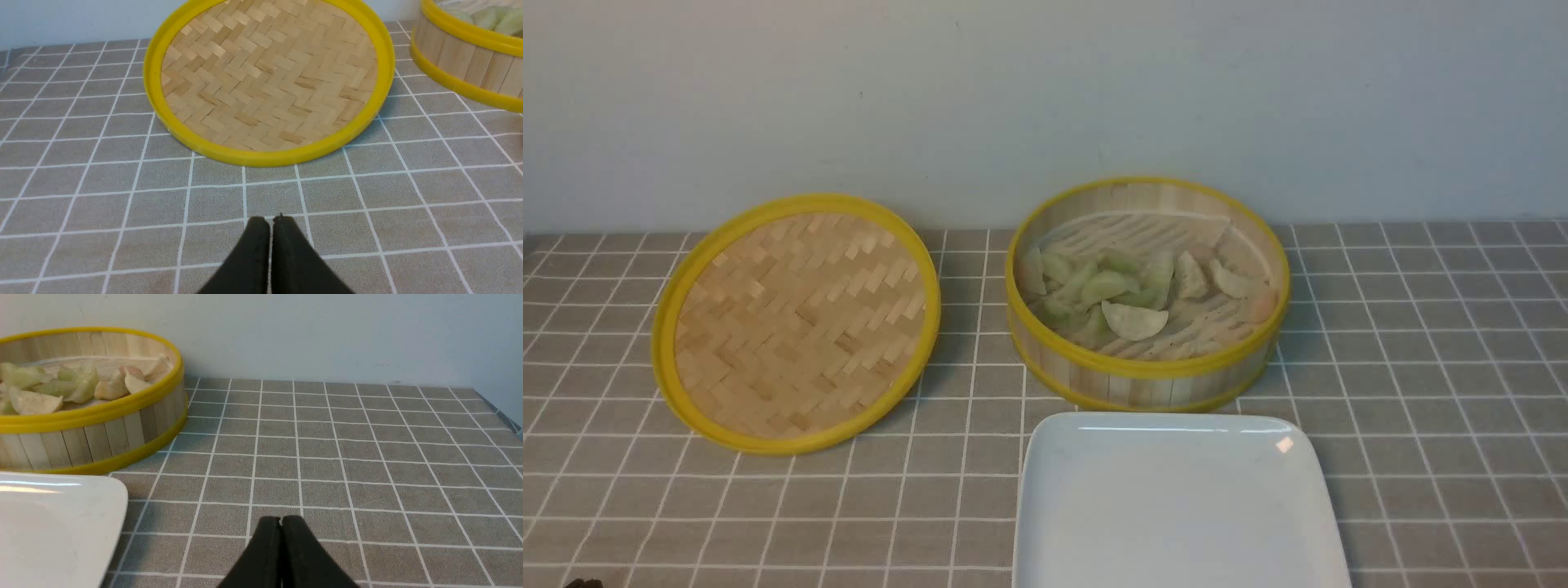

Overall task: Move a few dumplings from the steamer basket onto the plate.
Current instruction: Use the right arm to grab a dumpling from inside the steamer

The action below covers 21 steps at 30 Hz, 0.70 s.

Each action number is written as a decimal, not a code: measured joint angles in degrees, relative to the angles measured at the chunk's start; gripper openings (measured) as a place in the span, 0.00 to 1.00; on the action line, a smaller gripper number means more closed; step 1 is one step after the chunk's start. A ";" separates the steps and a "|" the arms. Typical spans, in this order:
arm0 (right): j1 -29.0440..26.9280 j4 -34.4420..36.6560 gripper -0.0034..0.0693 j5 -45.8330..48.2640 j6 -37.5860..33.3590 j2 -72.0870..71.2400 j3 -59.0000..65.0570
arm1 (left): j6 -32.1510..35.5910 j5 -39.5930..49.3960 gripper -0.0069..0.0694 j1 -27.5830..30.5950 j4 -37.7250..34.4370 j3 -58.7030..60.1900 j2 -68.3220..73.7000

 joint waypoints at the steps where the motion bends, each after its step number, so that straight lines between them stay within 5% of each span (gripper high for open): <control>1: 0.00 0.00 0.03 0.00 0.00 0.00 0.00 | 0.00 0.00 0.08 0.00 0.00 0.00 0.00; 21: 0.00 0.00 0.03 0.00 0.00 0.00 0.00 | 0.00 0.00 0.08 0.00 0.85 0.00 0.00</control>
